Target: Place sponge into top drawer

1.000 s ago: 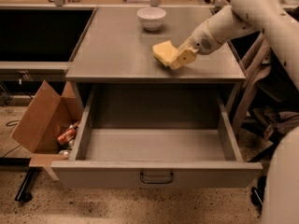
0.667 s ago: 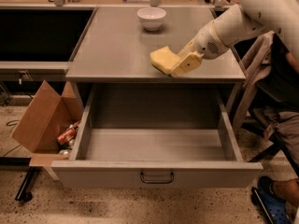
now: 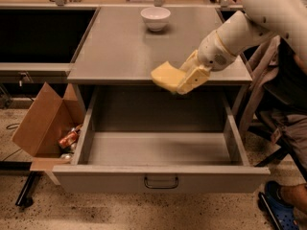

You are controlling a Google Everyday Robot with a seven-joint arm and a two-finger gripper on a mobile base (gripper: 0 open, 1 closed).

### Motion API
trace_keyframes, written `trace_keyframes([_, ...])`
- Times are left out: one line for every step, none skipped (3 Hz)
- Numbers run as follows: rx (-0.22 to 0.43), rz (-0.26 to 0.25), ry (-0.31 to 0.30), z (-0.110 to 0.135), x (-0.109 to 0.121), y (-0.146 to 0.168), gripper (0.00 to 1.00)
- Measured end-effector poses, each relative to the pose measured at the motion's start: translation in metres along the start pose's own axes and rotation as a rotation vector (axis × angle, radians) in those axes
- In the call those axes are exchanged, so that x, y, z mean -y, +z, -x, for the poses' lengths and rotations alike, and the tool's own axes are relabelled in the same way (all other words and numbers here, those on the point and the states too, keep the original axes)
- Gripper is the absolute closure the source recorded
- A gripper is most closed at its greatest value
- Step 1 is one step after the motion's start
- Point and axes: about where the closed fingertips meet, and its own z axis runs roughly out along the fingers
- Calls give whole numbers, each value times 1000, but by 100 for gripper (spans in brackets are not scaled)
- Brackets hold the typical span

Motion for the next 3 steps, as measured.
trace_keyframes([-56, 96, -95, -17, -54, 8, 100])
trace_keyframes([-127, 171, -90, -62, -76, 43, 100])
trace_keyframes([-163, 205, -57, -100, -73, 77, 100])
